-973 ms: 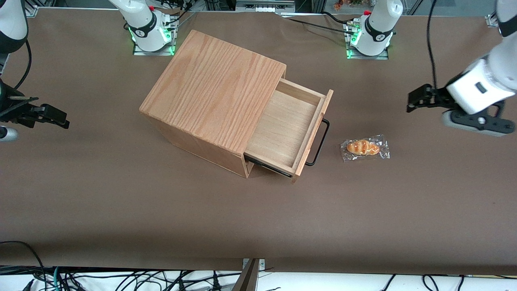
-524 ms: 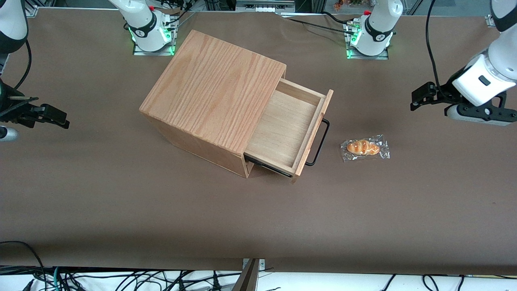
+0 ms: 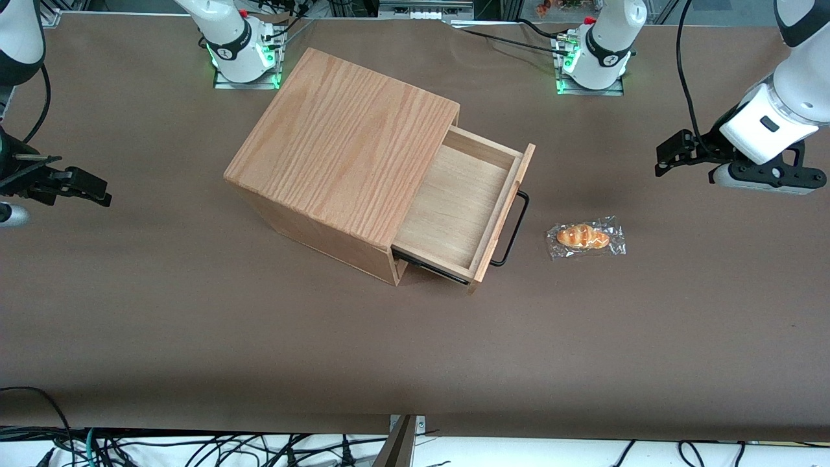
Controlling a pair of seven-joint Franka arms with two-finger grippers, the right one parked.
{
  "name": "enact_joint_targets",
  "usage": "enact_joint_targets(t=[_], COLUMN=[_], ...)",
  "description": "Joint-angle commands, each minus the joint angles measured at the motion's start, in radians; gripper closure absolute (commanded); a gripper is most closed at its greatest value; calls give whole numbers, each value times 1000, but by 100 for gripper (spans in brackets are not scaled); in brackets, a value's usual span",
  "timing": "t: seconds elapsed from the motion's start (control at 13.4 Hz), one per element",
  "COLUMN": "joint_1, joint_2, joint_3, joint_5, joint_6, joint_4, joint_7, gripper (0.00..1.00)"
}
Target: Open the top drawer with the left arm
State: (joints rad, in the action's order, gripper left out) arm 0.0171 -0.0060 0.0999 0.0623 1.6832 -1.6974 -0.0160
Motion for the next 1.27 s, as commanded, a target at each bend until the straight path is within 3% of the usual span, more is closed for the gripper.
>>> enact_joint_targets(t=[0.0, 0.97, 1.2], joint_1=[-23, -91, -101], joint_2=[15, 9, 3], joint_3=[-19, -78, -78], joint_5=[-29, -30, -59], joint_6=[-3, -52, -68], joint_4=[24, 22, 21], joint_7=[-13, -19, -62], gripper=[0, 0, 0])
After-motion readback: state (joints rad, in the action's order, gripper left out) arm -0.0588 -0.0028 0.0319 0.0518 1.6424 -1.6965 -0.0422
